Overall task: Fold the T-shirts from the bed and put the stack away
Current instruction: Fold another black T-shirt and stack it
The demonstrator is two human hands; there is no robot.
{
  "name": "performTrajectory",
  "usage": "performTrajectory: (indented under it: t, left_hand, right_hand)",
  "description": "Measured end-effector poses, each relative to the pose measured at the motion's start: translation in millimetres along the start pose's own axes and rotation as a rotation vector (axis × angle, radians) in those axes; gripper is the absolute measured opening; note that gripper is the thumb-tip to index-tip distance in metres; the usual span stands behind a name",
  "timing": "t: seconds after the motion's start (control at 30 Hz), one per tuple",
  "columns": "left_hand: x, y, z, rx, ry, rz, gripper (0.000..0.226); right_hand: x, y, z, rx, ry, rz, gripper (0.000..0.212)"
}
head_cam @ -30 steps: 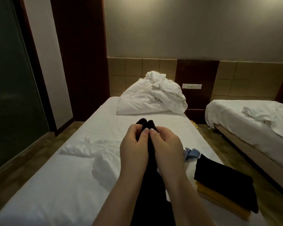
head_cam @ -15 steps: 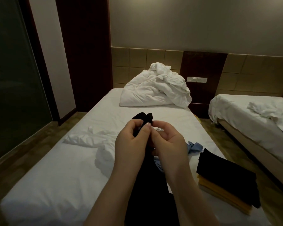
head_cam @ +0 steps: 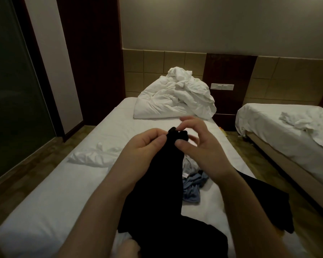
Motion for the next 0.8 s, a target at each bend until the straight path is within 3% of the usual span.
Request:
performTrajectory:
  t: [0.13, 0.33, 0.43, 0.53, 0.63, 0.8]
  left_hand:
    - [28.8, -9.3, 24.4, -0.073, 0.065, 0.009, 0.022]
    - [68.9, -11.6, 60.1, -0.183, 0.193, -0.024, 0.021]
    - [87.0, -12.6, 81.2, -0.114, 0.26, 0.083, 0.011]
    - [101.0, -14.3, 97.8, -0.086, 0.388, 0.251, 0.016]
    - [109.5, -14.7, 103.8, -0.086, 0.48, 0.415, 0.022]
    - [103.3, -14.9, 104.8, -0.083, 0.433, 0.298, 0.01]
  right_hand:
    - [-13.7, -12.8, 30.7, -0.057, -0.107, 0.042, 0.018]
    - [-43.8, -21.8, 70.9, -0.067, -0.091, 0.108, 0.007]
    - [-59.4, -28.9, 95.2, 0.016, -0.1, -0.031, 0.011]
    - [-79.6, -37.9, 122.3, 0.067, -0.203, -0.235, 0.012]
    - [-102.5, -45.1, 138.7, 0.017, -0.271, -0.371, 0.012]
    - [-124.5, -54.2, 143.7, -0.165, -0.309, -0.399, 0.015]
Point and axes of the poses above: each hand's wrist, its own z-axis towards the middle knuckle, its own y-axis out of the palm, x = y × z, the point moved 1 cm from there along z, towards the middle knuckle, and after that the axes turned 10 degrees about x, right-handed, at the moved point
